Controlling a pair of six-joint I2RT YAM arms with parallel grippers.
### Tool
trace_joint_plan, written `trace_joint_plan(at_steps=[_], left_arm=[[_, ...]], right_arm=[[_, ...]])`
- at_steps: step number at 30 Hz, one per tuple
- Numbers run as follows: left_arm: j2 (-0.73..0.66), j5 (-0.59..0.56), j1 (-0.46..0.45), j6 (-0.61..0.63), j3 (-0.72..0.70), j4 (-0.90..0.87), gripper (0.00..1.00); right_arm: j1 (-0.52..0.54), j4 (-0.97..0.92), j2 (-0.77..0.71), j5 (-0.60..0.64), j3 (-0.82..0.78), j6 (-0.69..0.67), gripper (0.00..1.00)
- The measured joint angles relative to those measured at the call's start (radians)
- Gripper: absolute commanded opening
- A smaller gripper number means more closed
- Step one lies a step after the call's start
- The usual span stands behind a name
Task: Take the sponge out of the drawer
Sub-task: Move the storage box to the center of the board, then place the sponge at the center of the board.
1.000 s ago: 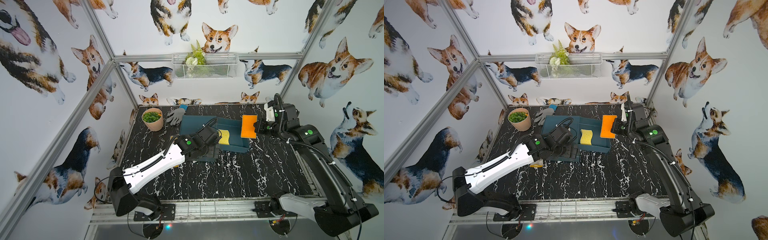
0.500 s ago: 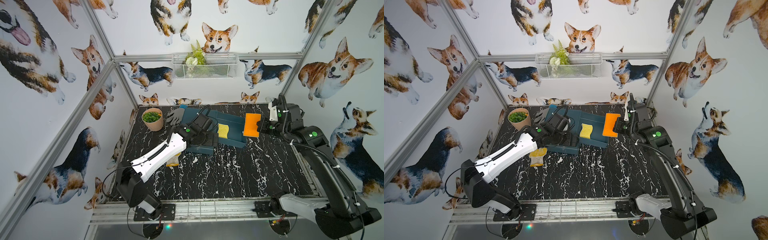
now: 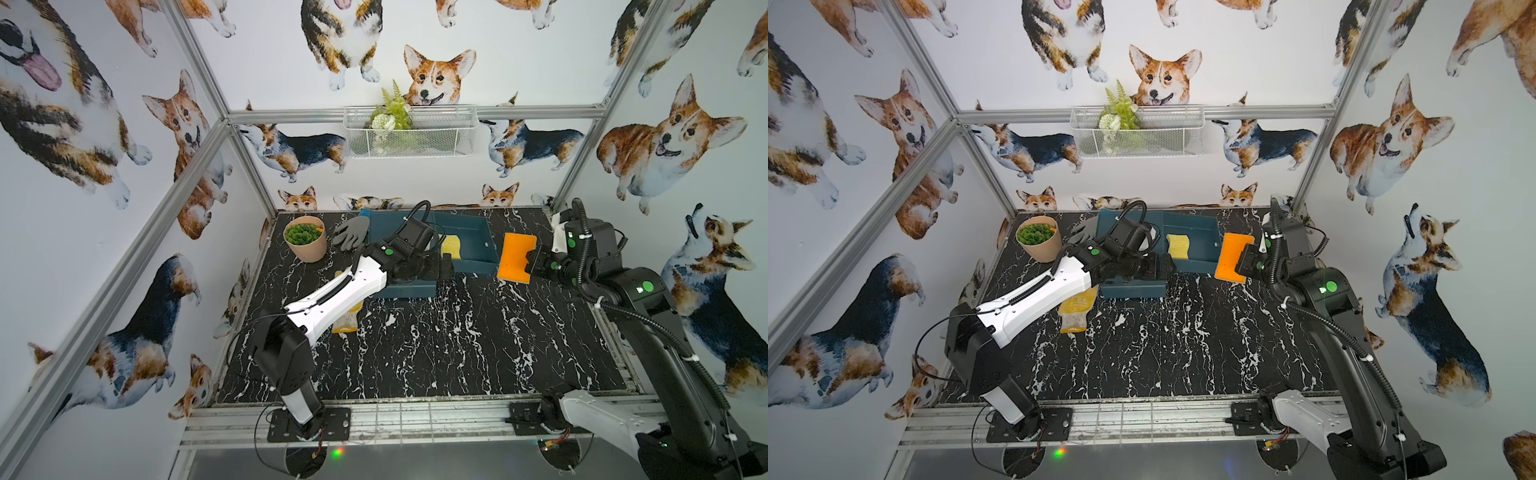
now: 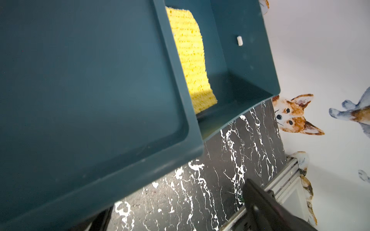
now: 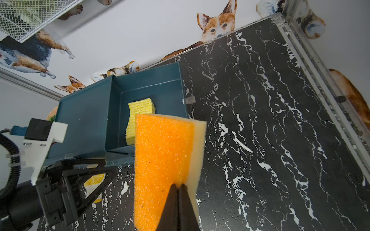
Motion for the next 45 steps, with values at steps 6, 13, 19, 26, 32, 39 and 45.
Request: trace_joint_plan(at_steps=[6, 13, 19, 26, 32, 39, 45], left_arm=[[-0.010, -0.006, -0.001, -0.003, 0.029, 0.008, 1.00], [-0.143, -0.063, -0.009, 0.031, 0.031, -0.059, 1.00], [-0.243, -0.124, -0.013, 0.060, 0.014, -0.122, 1.00], [-0.224, -0.046, -0.038, 0.109, 0.040, -0.150, 1.00], [-0.218, 0.063, -0.054, 0.105, 0.076, -0.107, 1.00], [-0.168, 0.198, -0.057, -0.004, 0.125, 0.062, 0.98], [-0.122, 0.233, -0.058, -0.074, 0.138, 0.166, 0.95]], right_arm=[[0.000, -0.023, -0.045, -0.002, -0.047, 0.012, 0.00], [-0.001, -0.016, -0.046, -0.087, -0.158, 0.025, 0.00], [-0.001, 0.014, -0.111, -0.143, -0.331, 0.080, 0.00], [-0.001, 0.122, -0.198, -0.169, -0.436, 0.241, 0.00], [-0.001, 0.292, -0.220, -0.088, -0.403, 0.462, 0.00], [0.002, 0.519, -0.166, 0.010, -0.371, 0.686, 0.00], [0.034, 0.668, -0.137, 0.077, -0.363, 0.792, 0.00]])
